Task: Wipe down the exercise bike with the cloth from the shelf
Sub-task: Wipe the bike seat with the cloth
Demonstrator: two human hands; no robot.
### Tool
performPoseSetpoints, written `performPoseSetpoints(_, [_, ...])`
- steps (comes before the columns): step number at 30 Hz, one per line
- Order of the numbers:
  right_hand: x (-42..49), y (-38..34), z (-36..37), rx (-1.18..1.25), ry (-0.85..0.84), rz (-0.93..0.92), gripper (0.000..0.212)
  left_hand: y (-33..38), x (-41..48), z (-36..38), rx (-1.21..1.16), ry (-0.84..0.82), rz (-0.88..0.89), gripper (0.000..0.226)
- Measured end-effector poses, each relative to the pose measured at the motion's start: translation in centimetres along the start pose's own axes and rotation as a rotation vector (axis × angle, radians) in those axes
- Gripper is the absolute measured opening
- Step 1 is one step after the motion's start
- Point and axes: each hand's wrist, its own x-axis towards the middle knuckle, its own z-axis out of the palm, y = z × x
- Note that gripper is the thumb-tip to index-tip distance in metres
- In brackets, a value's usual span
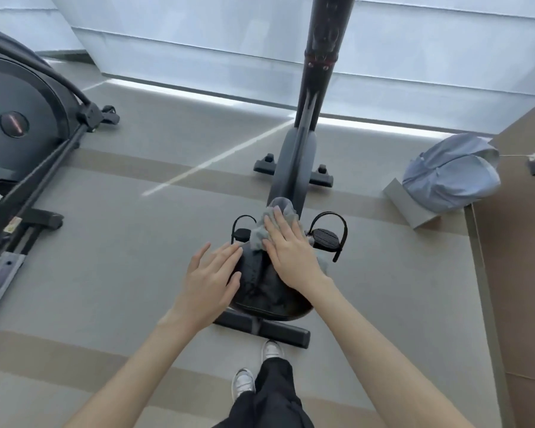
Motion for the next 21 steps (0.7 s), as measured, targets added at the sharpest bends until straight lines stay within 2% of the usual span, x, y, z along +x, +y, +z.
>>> performPoseSetpoints(4, [6.8,0.3,-0.6,0.066,0.028,0.170,0.050,-0.2,0.8,-0.5,0.010,0.032,-0.034,0.042])
performPoseSetpoints(6, [7.5,0.5,-0.7,0.087,0.035,0.184,0.049,-0.4,1.1,-0.7,0.014,0.044,-0.033,0.041])
performPoseSetpoints(9, [5.4,0.4,-0.7,0.060,0.028,0.119,0.050,-0.5,1.0,-0.8,-0.001,0.039,-0.024,0.041])
performPoseSetpoints(14, [-1.5,-0.5,-0.5,0.026,-0.097,0.042,0.052,0.1,0.4,-0.4,-0.040,-0.015,0.027,0.039])
performPoseSetpoints(21, [-8.1,-0.6,-1.2,0.088,-0.131,0.118,0.050,0.5,1.0,-0.3,-0.036,-0.055,0.095,0.040])
